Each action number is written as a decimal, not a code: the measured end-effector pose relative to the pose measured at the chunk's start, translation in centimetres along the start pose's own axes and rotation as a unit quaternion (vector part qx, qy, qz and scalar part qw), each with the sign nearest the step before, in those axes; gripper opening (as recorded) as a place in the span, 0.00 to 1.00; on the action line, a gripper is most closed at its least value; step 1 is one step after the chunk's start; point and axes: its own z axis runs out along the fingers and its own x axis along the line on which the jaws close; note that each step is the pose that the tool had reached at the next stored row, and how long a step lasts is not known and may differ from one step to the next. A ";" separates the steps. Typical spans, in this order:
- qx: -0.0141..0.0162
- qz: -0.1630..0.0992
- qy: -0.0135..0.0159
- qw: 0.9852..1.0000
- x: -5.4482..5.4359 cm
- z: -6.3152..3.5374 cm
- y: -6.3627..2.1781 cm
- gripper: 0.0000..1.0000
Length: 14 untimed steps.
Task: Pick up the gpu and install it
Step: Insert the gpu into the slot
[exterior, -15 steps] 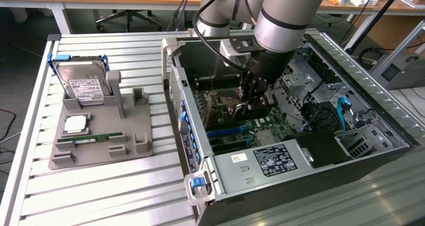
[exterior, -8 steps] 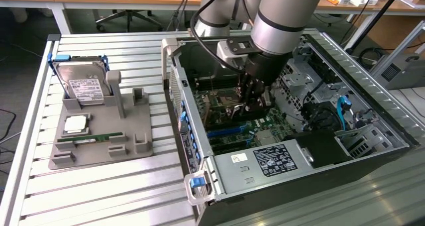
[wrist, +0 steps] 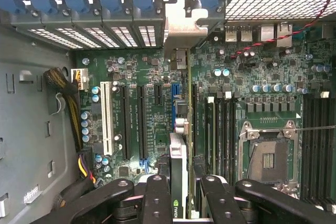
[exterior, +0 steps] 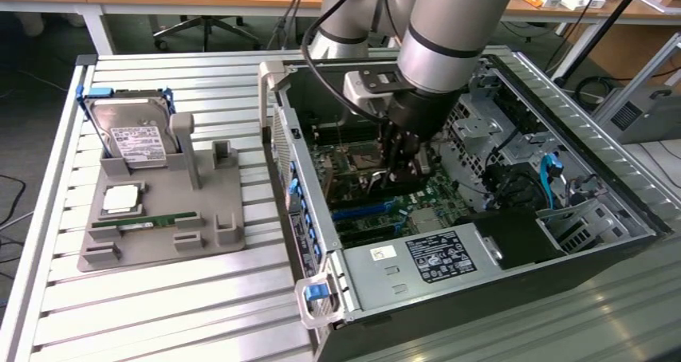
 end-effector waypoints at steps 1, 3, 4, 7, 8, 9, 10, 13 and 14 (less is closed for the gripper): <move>0.000 0.000 0.000 1.000 0.0 0.07 0.02 0.27; 0.000 0.000 0.000 1.000 0.0 0.25 0.07 0.27; 0.000 0.000 0.000 1.000 0.0 0.33 0.11 0.27; 0.000 0.000 0.000 1.000 0.2 0.54 0.30 0.27; 0.000 0.000 0.000 1.000 0.2 0.63 0.36 0.27; 0.000 0.000 0.000 1.000 0.2 0.71 0.44 0.27; 0.000 0.000 0.000 1.000 0.3 0.80 0.57 0.27; 0.000 0.000 0.000 1.000 0.3 1.04 0.92 0.27; 0.000 0.000 0.000 1.000 0.3 1.10 0.98 0.27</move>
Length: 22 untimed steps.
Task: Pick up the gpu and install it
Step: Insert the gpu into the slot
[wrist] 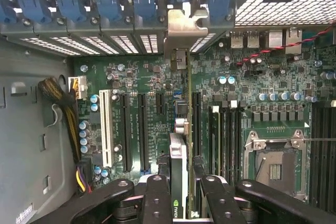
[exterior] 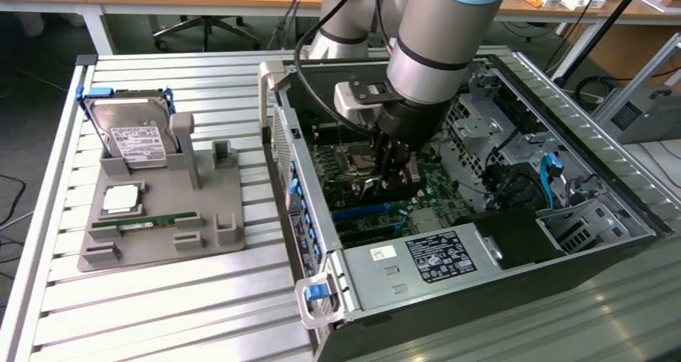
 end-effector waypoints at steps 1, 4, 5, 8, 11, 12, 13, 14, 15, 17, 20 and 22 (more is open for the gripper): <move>0.000 0.000 0.000 1.000 0.0 0.05 0.06 0.27; 0.000 0.000 0.000 1.000 0.0 0.30 0.22 0.27; 0.000 0.000 0.000 1.000 0.0 0.34 0.25 0.27; 0.000 0.000 0.000 1.000 0.0 0.49 0.38 0.27; 0.000 0.000 0.000 1.000 0.0 0.64 0.47 0.27; 0.000 0.000 0.000 1.000 0.0 0.69 0.49 0.27; 0.000 0.000 0.000 1.000 0.0 0.73 0.50 0.27; 0.000 0.000 0.000 1.000 0.0 0.78 0.51 0.27; 0.000 0.000 0.000 1.000 0.0 0.81 0.53 0.27; 0.000 0.000 0.000 1.000 0.0 0.91 0.59 0.27; 0.000 0.000 0.000 1.000 0.0 1.01 0.66 0.27; 0.000 0.000 0.000 1.000 0.0 1.11 0.69 0.27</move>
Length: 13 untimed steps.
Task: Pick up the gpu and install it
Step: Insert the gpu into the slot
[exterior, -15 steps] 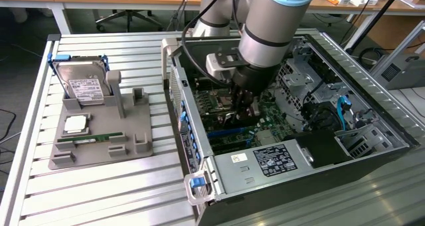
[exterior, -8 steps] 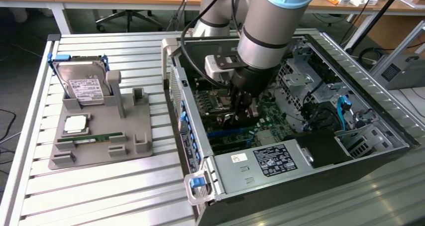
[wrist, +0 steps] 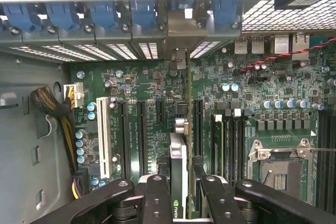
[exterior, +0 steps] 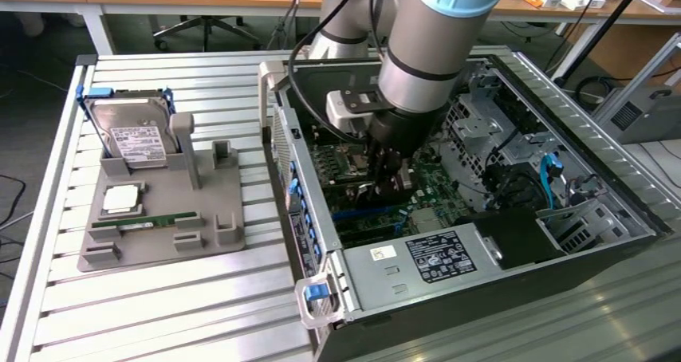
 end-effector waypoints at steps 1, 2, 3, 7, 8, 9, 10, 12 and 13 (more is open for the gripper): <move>0.000 0.000 0.000 1.000 0.0 0.04 0.01 0.27; 0.000 0.000 0.000 1.000 0.0 0.10 0.02 0.27; 0.000 0.000 0.000 1.000 0.0 0.15 0.03 0.27; 0.000 0.000 0.000 1.000 0.0 0.34 0.05 0.27; 0.000 0.000 0.000 1.000 0.0 0.36 0.05 0.27; 0.000 0.000 0.000 1.000 0.0 0.39 0.05 0.27; 0.000 0.000 0.000 1.000 0.0 0.41 0.05 0.27; 0.000 0.000 0.000 1.000 0.0 0.47 0.05 0.27; 0.000 0.000 0.000 1.000 0.0 0.53 0.05 0.27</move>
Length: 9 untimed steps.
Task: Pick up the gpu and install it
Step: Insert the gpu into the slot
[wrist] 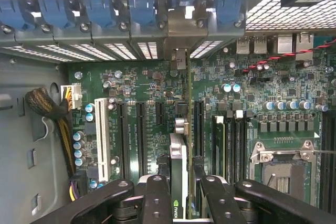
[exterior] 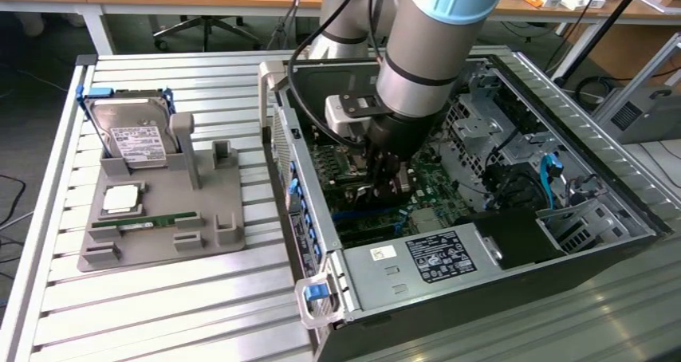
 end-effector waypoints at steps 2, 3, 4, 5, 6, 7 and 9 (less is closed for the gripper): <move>0.000 0.000 0.000 1.000 0.0 0.07 0.00 0.27; 0.000 0.000 0.000 1.000 0.0 0.08 0.00 0.27; 0.000 0.000 0.000 1.000 0.0 0.08 0.00 0.27; 0.000 0.000 0.000 1.000 0.0 0.08 0.00 0.27; 0.000 0.000 0.000 1.000 0.0 0.09 0.00 0.27; 0.000 0.000 0.000 1.000 0.0 0.09 0.00 0.27; 0.000 0.000 0.000 1.000 0.0 -0.28 0.00 0.27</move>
